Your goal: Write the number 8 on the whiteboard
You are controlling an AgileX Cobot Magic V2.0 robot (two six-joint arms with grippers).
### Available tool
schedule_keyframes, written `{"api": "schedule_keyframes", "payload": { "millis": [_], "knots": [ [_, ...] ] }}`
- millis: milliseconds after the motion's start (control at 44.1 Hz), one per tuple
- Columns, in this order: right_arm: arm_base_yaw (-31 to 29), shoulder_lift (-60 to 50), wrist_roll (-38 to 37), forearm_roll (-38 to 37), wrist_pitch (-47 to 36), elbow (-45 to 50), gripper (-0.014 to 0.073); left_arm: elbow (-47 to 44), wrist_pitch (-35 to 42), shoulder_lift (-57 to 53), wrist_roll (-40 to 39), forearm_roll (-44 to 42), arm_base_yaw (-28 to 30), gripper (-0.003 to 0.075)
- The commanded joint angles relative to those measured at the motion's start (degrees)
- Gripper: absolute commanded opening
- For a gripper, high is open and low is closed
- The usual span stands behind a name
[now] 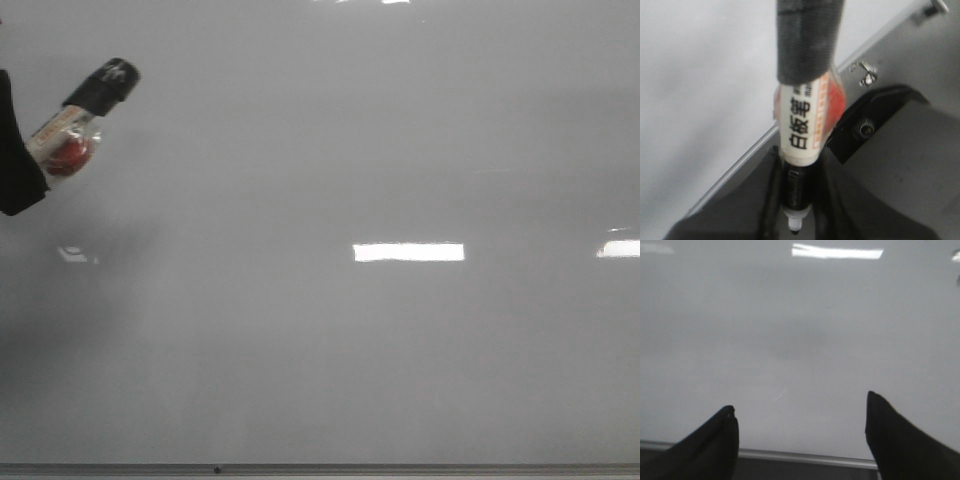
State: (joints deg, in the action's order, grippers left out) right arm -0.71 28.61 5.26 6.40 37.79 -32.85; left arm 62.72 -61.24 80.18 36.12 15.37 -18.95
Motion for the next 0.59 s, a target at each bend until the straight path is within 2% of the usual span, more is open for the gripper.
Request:
{"api": "schedule_keyframes", "payload": {
  "millis": [0,159,250,386,568],
  "knots": [
    [3.08,5.16,7.66,5.93,2.03,-5.60,0.0551,3.37,-5.70,-1.41,11.49,0.94,-5.34,0.0008],
    [9.87,14.66,24.05,17.12,17.33,-13.25,0.0551,4.29,-7.70,-1.41,15.15,0.94,-12.73,0.0008],
    [14.28,19.51,30.74,24.34,21.56,-17.17,0.0551,5.09,-7.58,-1.41,17.26,1.47,-16.13,0.0008],
    [20.59,26.27,37.92,31.76,21.56,-22.00,0.0551,6.82,-7.58,-1.41,18.22,3.18,-19.99,0.0008],
    [27.65,35.30,41.09,33.59,20.02,-27.66,0.0551,7.58,-7.58,-1.41,19.32,4.74,-21.13,0.0008]
  ]
}}
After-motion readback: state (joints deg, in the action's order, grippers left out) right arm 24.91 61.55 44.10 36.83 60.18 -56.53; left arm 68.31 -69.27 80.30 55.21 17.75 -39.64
